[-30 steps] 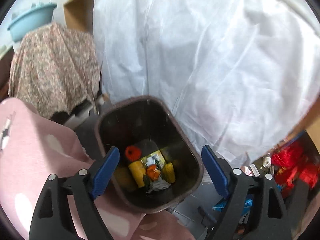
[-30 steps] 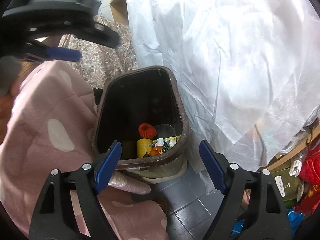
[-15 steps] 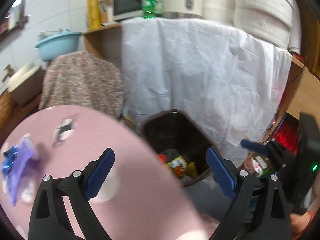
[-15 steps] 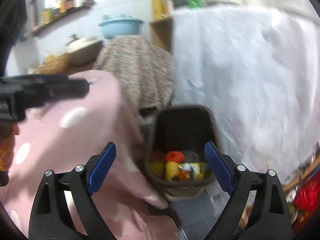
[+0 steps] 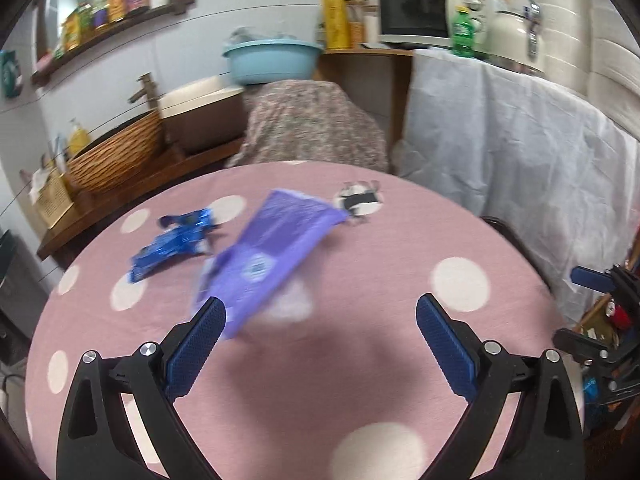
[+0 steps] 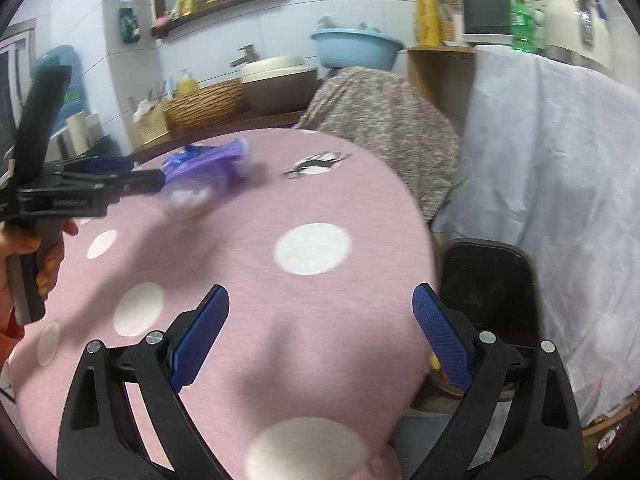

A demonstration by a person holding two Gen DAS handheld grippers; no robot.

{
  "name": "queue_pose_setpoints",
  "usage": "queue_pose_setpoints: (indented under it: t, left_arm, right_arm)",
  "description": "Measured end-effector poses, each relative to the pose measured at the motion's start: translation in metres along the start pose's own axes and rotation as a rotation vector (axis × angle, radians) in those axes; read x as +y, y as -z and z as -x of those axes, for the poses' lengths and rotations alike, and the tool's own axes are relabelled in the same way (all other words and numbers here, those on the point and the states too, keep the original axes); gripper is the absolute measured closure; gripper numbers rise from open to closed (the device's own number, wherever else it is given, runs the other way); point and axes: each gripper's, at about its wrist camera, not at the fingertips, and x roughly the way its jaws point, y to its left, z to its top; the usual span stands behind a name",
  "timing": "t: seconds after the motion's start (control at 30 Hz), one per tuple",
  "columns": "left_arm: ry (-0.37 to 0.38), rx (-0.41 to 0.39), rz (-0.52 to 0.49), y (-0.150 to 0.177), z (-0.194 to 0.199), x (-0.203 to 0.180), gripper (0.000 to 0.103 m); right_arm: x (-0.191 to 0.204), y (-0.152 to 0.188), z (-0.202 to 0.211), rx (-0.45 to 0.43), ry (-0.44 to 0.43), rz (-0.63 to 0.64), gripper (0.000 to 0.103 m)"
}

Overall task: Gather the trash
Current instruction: 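Move both tools back to the table toward the blue wrapper and purple bag, then grasp the blue snack wrapper with the left tool while the right tool approaches the purple bag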

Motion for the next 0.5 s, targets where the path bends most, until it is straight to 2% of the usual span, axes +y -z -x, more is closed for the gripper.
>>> queue_pose_setpoints:
  t: [0.2,0.33,0.4,0.5]
  left_arm:
    - [-0.054,0.017,0.036,0.018,0.005,0.053,0.008]
    - [-0.035,0.025,0.057,0.025,0.004,0.07,0.008]
    - [0.006,0.028,0.102,0.022,0.0,0.083,0.008]
    - [-0.02,0.023,0.179,0.012,-0.011,0.108,0.008]
  right_arm:
    - [0.027,-0.001,-0.009,0.023,-0.023,0.042,0.011]
    - [0.034,-0.004,-0.017,0.035,-0.041,0.042,0.011]
    - [0.04,-0.007,-0.02,0.04,-0.052,0.041,0.011]
    - [0.048,-0.009,-0.023,0.045,-0.052,0.052,0.011]
